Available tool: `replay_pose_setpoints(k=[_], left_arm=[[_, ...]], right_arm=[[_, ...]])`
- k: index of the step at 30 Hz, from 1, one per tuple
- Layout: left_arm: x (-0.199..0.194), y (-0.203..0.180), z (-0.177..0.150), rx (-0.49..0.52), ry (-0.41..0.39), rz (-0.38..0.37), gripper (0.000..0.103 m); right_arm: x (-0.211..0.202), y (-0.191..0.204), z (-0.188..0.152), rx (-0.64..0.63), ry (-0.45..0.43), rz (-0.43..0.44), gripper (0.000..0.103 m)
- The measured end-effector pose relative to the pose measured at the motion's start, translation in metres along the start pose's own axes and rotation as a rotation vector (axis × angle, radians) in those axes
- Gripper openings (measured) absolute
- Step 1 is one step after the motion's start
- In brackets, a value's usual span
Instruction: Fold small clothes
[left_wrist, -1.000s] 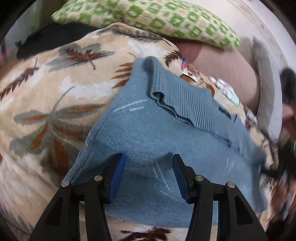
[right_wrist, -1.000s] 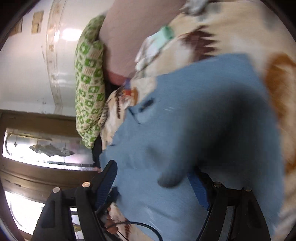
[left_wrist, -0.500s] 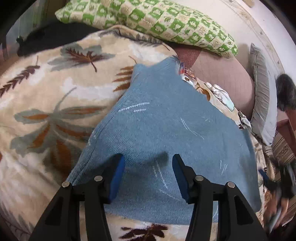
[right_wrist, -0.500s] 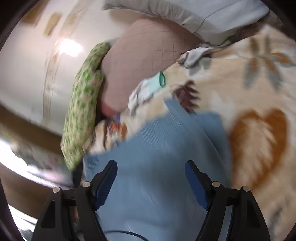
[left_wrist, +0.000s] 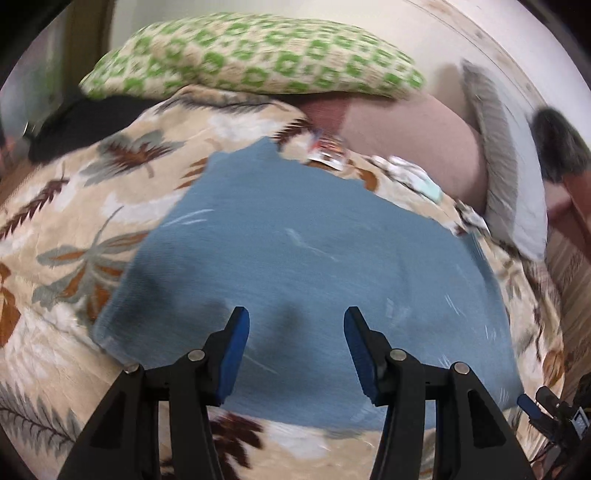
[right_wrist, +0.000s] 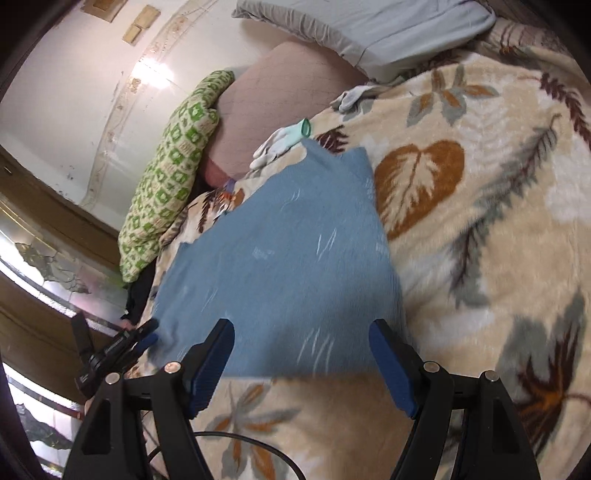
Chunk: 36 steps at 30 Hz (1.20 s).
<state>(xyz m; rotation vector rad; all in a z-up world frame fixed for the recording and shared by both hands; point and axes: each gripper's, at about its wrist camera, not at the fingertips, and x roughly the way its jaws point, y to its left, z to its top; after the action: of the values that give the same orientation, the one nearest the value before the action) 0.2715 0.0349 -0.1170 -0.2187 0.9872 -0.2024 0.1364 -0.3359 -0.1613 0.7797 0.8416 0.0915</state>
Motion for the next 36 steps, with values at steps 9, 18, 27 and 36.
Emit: replay_pose_setpoints(k=[9, 18, 27, 36], left_arm=[[-0.026, -0.06, -0.029, 0.16, -0.033, 0.012, 0.075], [-0.046, -0.044, -0.087, 0.115, -0.042, 0.045, 0.076], [-0.103, -0.035, -0.131, 0.142, -0.131, 0.092, 0.076], [-0.102, -0.024, -0.168, 0.243, -0.142, 0.11, 0.076]], right_arm=[[-0.027, 0.016, -0.036, -0.066, -0.005, -0.015, 0.078], [-0.049, 0.024, -0.067, -0.081, -0.017, 0.041, 0.078], [-0.06, 0.034, -0.102, -0.176, 0.003, 0.045, 0.078], [-0.067, 0.031, -0.118, -0.185, 0.005, 0.072, 0.078]])
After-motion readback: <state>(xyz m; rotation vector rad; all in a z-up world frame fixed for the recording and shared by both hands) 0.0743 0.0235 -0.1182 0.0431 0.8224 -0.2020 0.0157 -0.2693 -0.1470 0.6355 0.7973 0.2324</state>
